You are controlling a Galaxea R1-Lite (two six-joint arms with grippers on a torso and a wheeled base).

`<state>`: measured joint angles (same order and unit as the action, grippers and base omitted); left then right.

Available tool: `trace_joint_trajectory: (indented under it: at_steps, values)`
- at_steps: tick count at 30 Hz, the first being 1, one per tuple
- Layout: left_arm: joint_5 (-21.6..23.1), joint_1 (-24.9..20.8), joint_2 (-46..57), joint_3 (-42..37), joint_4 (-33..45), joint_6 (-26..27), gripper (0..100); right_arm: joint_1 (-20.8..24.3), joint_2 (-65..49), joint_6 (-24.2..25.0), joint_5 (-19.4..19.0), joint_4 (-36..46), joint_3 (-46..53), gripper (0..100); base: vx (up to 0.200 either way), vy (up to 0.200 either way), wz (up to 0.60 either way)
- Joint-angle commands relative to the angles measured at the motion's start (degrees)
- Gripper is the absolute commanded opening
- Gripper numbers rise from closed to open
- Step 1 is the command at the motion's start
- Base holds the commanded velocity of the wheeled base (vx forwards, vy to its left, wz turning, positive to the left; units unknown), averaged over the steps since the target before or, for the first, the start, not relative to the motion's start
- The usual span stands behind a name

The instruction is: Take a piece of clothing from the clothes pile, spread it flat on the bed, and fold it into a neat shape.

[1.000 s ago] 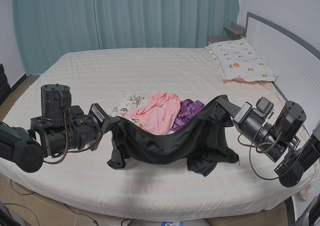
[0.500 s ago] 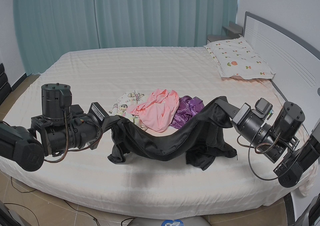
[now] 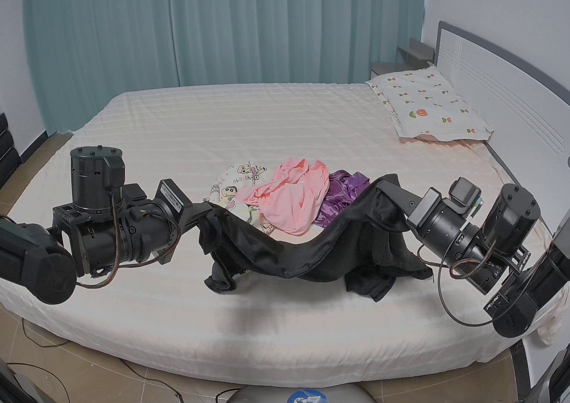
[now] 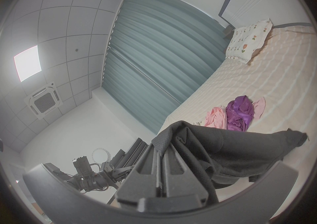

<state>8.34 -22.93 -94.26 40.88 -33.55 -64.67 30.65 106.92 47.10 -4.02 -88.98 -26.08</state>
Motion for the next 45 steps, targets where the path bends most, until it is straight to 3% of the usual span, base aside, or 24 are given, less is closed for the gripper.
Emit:
trace_joint_trajectory:
  at_steps: [1,45]
  values:
    - [0.0,0.0,0.2,0.0,0.0,0.0,0,0.2,0.2,0.0,0.0,-0.9,0.0,0,0.0,0.2,0.0]
    - [0.1,0.2,0.7,1.0,0.2,-1.8,0,3.7,0.8,0.0,-0.1,-0.9,-0.6,0,0.0,0.2,0.0]
